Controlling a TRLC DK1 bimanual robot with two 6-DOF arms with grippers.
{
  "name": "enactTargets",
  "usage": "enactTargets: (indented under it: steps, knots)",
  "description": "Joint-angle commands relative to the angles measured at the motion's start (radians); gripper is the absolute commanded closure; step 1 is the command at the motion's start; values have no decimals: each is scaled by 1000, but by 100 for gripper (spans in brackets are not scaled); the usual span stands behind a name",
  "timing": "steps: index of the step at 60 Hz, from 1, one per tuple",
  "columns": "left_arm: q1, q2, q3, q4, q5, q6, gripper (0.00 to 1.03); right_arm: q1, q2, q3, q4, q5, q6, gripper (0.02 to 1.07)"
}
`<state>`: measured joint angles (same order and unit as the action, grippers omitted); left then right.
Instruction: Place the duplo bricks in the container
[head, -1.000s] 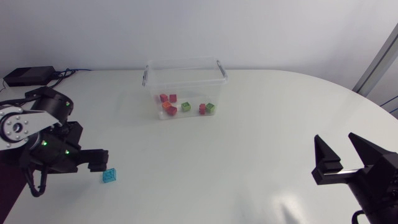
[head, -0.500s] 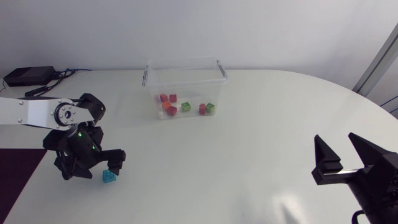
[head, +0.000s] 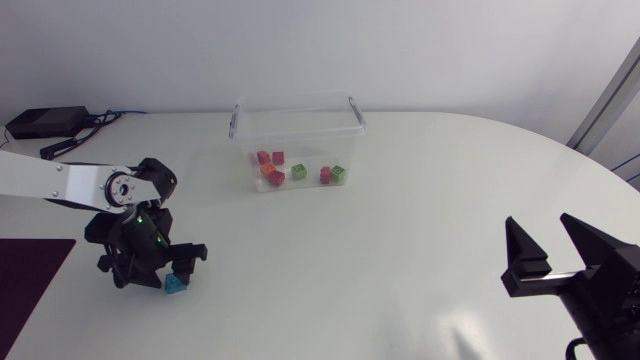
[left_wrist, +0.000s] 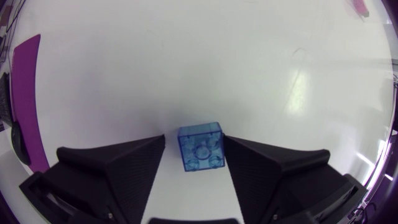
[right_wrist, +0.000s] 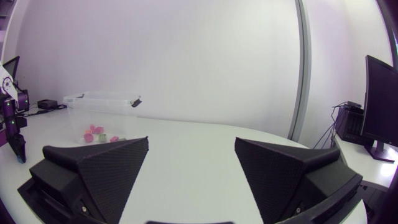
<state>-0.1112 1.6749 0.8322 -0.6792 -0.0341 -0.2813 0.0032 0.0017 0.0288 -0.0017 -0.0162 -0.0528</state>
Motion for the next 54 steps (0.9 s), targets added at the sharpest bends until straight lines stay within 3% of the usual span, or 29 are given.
enactTargets:
  steps: [1,15,32,41,54]
  knots:
    - [8,5,5,1,0,-16,67,-9,-5,-29,-11,-5,-12,7]
    - [7,-21,-10,15,-3,-12,76,-9,-5,-29,-11,-5,-12,7]
    - [8,-109,4,7,-6,-4,76,-9,-5,-29,-11,-5,-12,7]
    - [2,-195,153,-88,-6,16,76,-9,-5,-29,-11,-5,-12,7]
    - [-104,-221,432,-86,-6,73,76,-9,-6,-29,-11,-5,-12,7]
